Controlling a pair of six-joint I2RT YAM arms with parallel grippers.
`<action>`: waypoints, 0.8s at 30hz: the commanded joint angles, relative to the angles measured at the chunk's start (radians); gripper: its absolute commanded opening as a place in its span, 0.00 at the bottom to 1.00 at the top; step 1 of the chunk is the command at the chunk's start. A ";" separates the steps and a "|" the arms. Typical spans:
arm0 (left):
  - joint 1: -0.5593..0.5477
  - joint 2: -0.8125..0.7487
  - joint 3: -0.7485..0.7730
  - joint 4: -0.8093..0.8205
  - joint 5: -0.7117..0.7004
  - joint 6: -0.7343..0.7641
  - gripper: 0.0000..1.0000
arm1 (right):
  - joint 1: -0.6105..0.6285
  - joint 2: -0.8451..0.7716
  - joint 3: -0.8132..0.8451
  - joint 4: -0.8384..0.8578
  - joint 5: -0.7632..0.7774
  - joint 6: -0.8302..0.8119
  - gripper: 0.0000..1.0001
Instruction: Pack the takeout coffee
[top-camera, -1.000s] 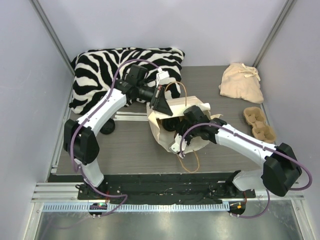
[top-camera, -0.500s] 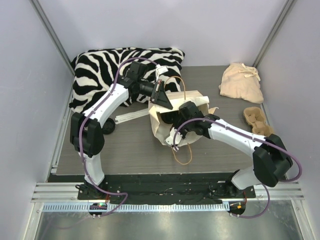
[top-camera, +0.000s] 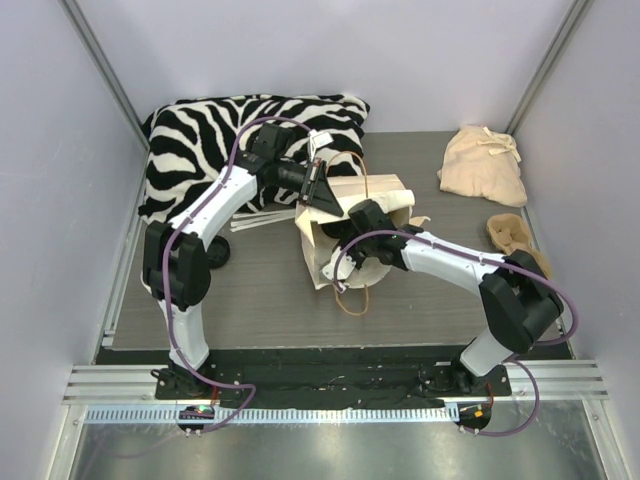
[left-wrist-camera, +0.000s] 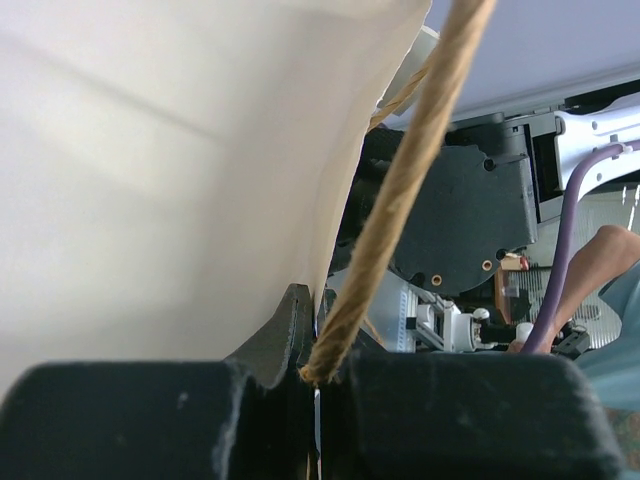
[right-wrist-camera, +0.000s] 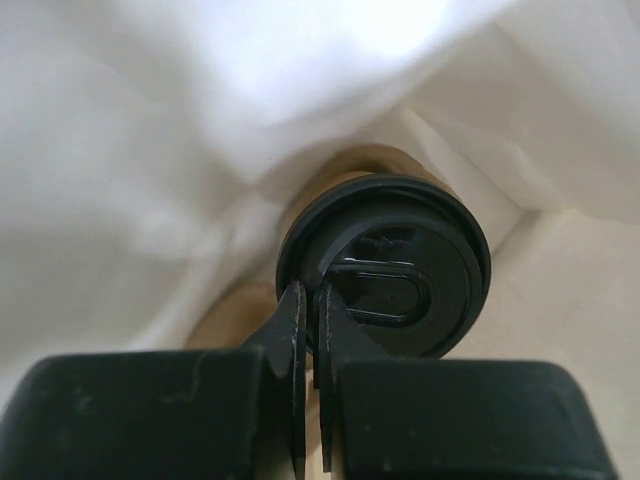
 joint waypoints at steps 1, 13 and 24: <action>0.006 -0.004 0.050 0.025 0.053 -0.048 0.00 | -0.020 0.046 0.028 0.214 0.144 0.014 0.01; 0.009 0.016 0.099 0.050 0.078 -0.151 0.00 | -0.039 0.040 0.079 0.157 0.137 0.016 0.01; -0.026 -0.032 0.033 0.048 0.082 -0.238 0.00 | -0.053 -0.087 0.097 -0.071 0.060 0.046 0.01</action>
